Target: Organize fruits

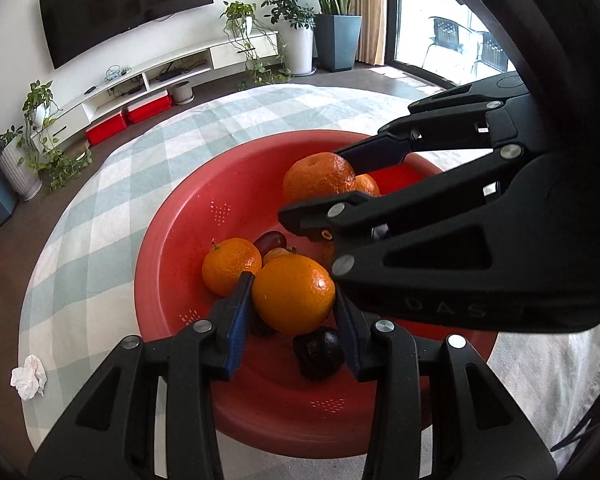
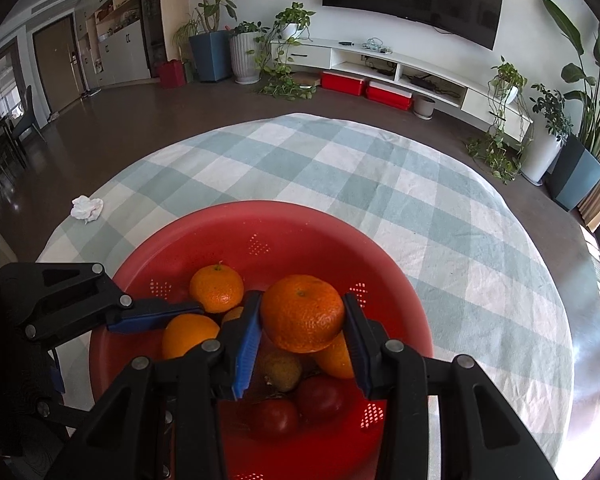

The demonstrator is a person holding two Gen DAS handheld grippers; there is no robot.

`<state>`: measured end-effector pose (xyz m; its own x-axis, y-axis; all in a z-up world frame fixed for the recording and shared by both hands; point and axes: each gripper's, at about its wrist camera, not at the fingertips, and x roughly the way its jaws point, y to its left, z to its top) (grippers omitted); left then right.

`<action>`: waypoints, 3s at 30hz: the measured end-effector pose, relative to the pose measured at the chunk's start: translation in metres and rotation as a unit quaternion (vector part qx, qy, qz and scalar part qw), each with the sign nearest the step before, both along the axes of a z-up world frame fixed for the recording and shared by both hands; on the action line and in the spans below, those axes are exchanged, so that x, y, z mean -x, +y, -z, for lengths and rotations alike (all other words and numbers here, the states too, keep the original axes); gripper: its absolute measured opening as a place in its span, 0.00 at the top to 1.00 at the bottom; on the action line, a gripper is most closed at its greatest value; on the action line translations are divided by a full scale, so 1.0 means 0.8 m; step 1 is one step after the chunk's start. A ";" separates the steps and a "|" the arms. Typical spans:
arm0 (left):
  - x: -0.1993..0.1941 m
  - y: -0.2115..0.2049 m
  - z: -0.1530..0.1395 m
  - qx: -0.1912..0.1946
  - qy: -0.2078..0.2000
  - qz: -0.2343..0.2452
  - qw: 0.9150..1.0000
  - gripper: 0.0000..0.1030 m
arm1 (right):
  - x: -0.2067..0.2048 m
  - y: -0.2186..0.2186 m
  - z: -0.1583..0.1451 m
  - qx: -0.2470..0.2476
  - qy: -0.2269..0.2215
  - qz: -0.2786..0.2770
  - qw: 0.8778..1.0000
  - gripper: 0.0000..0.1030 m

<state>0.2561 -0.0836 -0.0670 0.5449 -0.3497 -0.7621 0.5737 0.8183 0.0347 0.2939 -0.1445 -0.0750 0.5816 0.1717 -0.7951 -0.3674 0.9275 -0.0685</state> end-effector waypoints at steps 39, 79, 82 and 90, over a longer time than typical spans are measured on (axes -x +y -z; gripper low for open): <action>0.037 0.004 -0.037 0.021 -0.067 -0.038 0.997 0.00 | 0.061 -0.044 -0.044 -0.070 -0.058 0.058 0.994 0.30; 0.291 0.037 -0.067 0.031 -0.096 -0.232 0.967 0.00 | 0.338 -0.092 -0.043 -0.155 -0.198 0.227 0.941 0.00; 0.290 0.028 -0.054 0.021 -0.089 -0.227 0.970 0.00 | 0.338 -0.092 -0.032 -0.149 -0.197 0.228 0.942 0.00; 0.280 0.023 -0.042 0.017 -0.076 -0.227 0.971 0.00 | 0.336 -0.093 -0.016 -0.148 -0.192 0.231 0.942 0.00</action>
